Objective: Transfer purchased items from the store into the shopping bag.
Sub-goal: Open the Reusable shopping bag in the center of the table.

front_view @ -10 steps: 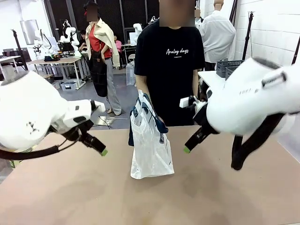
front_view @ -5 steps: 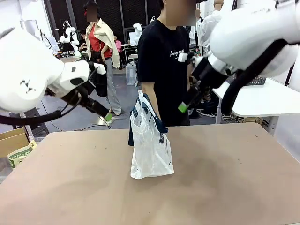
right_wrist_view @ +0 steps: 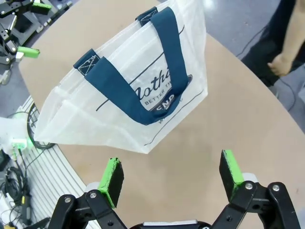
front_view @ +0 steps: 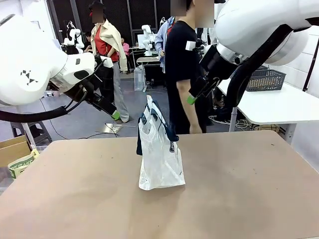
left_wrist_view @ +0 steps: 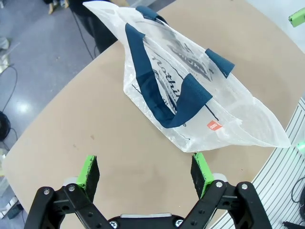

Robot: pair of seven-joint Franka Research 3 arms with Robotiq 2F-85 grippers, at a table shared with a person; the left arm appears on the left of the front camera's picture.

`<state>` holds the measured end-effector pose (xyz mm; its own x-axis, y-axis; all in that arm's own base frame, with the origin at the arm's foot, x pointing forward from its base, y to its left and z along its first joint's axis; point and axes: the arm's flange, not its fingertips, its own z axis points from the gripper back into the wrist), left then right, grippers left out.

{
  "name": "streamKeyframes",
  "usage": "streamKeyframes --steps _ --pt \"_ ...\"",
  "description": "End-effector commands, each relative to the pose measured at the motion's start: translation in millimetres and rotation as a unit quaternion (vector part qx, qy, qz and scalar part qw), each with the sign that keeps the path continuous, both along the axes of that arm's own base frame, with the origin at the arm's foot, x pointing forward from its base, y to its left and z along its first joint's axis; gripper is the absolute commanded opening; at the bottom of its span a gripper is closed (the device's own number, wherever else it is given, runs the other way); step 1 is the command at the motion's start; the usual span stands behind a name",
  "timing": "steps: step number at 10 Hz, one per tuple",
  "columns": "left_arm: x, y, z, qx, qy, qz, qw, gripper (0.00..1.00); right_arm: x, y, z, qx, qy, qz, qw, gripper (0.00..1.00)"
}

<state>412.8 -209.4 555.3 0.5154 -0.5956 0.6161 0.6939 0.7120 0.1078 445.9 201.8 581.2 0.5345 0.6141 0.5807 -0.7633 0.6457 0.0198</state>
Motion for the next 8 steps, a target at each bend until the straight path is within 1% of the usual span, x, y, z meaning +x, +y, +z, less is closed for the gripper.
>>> streamKeyframes --steps 1,6,7,8 --pt "-1 0 2 -0.005 0.001 0.005 1.000 1.00 -3 0 -1 0.003 0.003 0.002 1.000 1.00" --pt "-1 0 2 -0.005 0.001 0.005 1.000 1.00 -3 0 -1 0.003 0.003 0.002 1.000 1.00" --pt "-1 -1 0 0.001 -0.001 -0.001 1.000 1.00 -1 2 0 -0.004 -0.002 0.000 1.000 1.00" --pt "-4 -13 2 -0.011 0.013 0.024 1.000 1.00 0 17 -2 0.022 -0.003 -0.018 1.000 1.00"
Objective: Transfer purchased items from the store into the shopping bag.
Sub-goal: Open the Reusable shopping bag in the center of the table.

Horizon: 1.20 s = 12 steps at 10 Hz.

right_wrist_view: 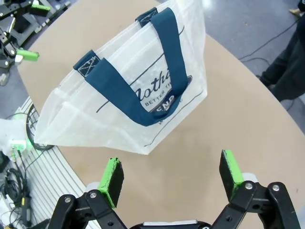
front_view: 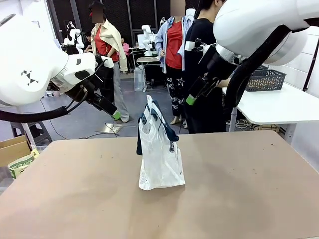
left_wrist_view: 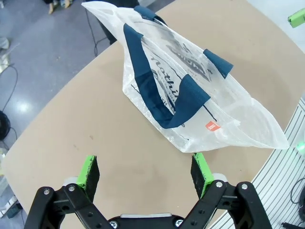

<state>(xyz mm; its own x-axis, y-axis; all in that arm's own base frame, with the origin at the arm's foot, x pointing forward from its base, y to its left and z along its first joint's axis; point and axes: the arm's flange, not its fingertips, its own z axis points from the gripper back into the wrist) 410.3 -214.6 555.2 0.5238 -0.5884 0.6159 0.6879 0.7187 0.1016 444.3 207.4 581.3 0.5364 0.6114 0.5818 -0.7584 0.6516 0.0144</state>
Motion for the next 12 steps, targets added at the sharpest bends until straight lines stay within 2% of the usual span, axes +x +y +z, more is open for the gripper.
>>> streamKeyframes --steps 1,2,5,6,7,8,9,12 --pt "0 -23 6 -0.019 0.038 0.072 0.996 1.00 7 34 0 0.056 0.037 -0.037 0.997 1.00" --pt "4 -34 9 -0.017 0.062 0.107 0.992 1.00 15 58 -2 0.020 0.065 -0.048 0.997 1.00" --pt "21 -49 4 -0.030 0.107 0.161 0.981 1.00 43 114 -6 -0.056 0.101 -0.078 0.990 1.00" --pt "25 -47 8 -0.062 0.111 0.136 0.983 1.00 52 120 -2 -0.053 0.092 -0.042 0.993 1.00" --pt "11 -41 -2 -0.030 0.093 0.137 0.986 1.00 24 102 -19 -0.015 0.082 -0.062 0.995 1.00" --pt "11 -41 -2 -0.030 0.093 0.137 0.986 1.00 36 114 -19 -0.034 0.087 -0.058 0.994 1.00" --pt "20 -46 0 -0.041 0.104 0.143 0.983 1.00 41 117 -14 0.004 0.116 -0.080 0.990 1.00" --pt "29 -58 0 -0.072 0.119 0.165 0.976 1.00 59 133 -12 -0.004 0.130 -0.115 0.985 1.00"
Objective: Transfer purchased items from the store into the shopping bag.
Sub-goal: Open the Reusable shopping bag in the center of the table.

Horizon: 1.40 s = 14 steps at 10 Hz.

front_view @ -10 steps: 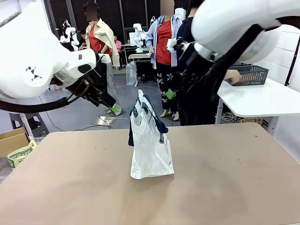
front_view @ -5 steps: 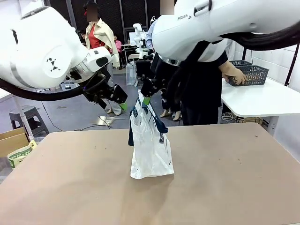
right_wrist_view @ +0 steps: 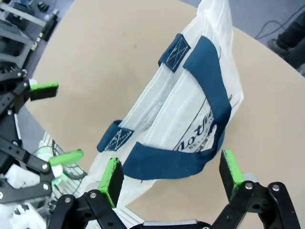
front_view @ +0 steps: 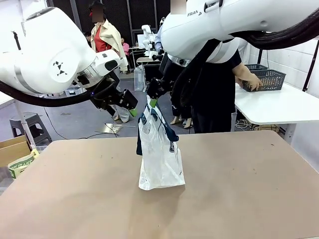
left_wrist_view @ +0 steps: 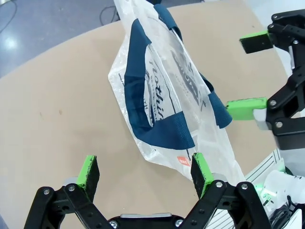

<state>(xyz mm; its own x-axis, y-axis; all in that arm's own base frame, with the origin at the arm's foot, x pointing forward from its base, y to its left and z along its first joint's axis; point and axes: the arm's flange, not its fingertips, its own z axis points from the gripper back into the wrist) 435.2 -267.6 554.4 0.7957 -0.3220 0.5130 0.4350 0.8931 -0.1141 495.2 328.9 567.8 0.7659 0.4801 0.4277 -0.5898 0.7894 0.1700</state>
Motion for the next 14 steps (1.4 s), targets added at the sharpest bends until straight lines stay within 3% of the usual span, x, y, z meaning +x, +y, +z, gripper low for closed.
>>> streamKeyframes --steps 1,8,14 --pt "6 -6 -3 -0.025 0.012 0.016 0.999 1.00 13 13 -2 -0.003 0.019 -0.017 1.000 1.00" --pt "7 -11 -6 -0.050 0.018 0.019 0.998 1.00 28 15 -37 -0.021 0.066 -0.033 0.997 1.00" --pt "8 -26 -22 -0.048 0.042 0.004 0.998 1.00 27 19 -42 -0.040 0.057 -0.047 0.996 1.00"
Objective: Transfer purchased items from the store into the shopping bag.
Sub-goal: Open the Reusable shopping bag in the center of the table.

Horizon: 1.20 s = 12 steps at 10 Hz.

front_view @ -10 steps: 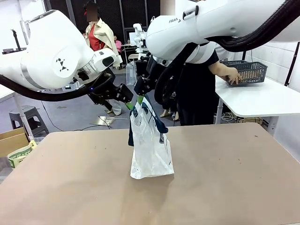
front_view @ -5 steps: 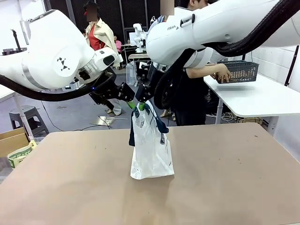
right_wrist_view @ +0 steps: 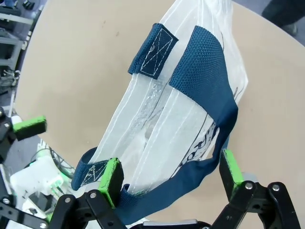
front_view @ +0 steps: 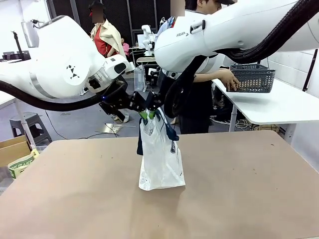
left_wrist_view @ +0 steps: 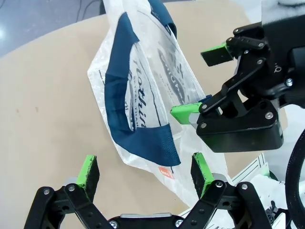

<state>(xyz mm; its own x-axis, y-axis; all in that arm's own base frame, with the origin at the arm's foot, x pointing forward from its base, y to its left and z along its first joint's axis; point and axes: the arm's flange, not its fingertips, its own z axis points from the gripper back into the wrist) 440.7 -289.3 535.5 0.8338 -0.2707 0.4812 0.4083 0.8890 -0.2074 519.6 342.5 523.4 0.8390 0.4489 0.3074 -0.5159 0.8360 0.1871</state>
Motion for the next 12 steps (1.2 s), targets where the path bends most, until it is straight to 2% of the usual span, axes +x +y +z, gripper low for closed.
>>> streamKeyframes --steps 1,4,5,6,7,9,10,12 --pt "5 -7 -9 -0.006 0.014 0.002 1.000 1.00 4 5 2 -0.013 -0.004 -0.015 1.000 1.00" --pt "14 -8 -22 -0.012 0.027 0.017 0.999 1.00 1 -2 2 -0.018 -0.009 -0.014 1.000 1.00" --pt "18 -5 -26 -0.005 0.018 0.017 1.000 1.00 1 -3 0 -0.023 -0.017 -0.007 1.000 1.00" --pt "8 -6 -23 0.005 0.022 0.001 1.000 1.00 3 -2 0 -0.026 -0.017 0.002 1.000 1.00" --pt "8 -6 -23 0.005 0.022 0.001 1.000 1.00 1 -1 2 -0.005 -0.004 -0.001 1.000 1.00" --pt "11 -6 -28 0.006 0.023 0.003 1.000 1.00 1 -1 1 -0.010 -0.008 0.001 1.000 1.00" --pt "13 -7 -26 0.046 0.015 0.007 0.999 1.00 3 5 3 -0.054 -0.003 -0.037 0.998 1.00" --pt "16 -8 -25 0.075 0.020 0.016 0.997 1.00 10 9 3 -0.086 0.007 -0.069 0.994 1.00"
